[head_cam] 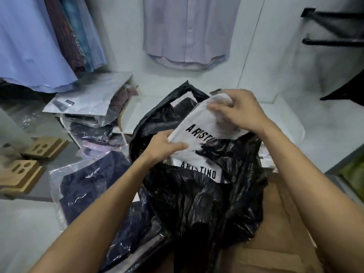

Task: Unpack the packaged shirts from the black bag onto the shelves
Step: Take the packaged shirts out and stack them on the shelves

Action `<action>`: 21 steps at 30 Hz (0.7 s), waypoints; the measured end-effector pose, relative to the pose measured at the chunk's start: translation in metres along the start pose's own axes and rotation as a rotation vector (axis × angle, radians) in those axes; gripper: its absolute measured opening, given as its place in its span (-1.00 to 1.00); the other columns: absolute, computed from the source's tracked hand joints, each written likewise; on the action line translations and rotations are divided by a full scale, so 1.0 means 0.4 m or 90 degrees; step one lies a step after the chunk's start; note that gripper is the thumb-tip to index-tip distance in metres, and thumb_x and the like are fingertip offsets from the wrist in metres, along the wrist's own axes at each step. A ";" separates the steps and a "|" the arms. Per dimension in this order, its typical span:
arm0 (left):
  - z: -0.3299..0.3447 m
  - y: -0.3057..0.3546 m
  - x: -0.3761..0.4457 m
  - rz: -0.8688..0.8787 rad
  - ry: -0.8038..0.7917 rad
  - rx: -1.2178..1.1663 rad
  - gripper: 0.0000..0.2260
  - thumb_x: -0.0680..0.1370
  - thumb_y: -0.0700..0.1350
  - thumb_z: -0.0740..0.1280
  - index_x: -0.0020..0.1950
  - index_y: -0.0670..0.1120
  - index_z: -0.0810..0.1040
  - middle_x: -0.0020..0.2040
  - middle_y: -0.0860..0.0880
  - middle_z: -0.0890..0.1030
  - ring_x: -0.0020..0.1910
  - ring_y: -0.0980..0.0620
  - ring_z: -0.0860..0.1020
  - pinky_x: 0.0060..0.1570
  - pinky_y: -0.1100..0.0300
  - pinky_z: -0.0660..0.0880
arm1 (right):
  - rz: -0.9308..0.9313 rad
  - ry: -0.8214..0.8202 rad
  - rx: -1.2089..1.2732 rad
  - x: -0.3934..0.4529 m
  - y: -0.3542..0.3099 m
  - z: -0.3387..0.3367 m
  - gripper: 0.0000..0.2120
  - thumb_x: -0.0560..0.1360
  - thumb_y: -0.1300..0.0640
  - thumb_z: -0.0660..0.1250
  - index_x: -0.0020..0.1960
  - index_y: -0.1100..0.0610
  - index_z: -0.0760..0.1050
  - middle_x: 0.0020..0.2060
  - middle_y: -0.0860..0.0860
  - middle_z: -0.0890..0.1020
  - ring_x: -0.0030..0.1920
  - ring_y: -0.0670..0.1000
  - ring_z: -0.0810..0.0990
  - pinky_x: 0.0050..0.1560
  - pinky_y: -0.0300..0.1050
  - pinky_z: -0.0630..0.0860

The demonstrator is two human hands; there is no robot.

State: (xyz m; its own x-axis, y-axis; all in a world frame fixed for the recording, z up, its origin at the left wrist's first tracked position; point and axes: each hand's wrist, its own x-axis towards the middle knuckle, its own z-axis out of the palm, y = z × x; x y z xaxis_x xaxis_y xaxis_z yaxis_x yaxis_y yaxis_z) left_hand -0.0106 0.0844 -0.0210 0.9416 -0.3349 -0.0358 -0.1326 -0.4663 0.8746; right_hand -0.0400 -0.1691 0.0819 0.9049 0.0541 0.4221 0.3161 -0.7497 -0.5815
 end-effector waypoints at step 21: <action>0.039 0.210 0.122 0.009 -0.154 -0.375 -0.75 0.55 -0.12 0.46 0.21 -0.11 0.64 0.11 -0.09 0.73 0.09 -0.07 0.70 0.11 0.03 0.61 | 0.497 0.398 0.437 -0.183 0.209 -0.141 -0.50 0.57 -0.04 0.44 0.43 0.10 0.41 0.16 0.03 0.65 0.11 0.02 0.66 0.15 -0.03 0.55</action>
State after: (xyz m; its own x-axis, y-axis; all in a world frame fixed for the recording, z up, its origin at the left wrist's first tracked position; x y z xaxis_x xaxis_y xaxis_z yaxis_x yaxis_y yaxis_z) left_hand 0.0194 0.0162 0.0434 0.8353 -0.5453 -0.0698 0.1124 0.0451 0.9926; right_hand -0.0960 -0.2730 0.0417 0.6856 -0.7260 -0.0546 0.0029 0.0778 -0.9970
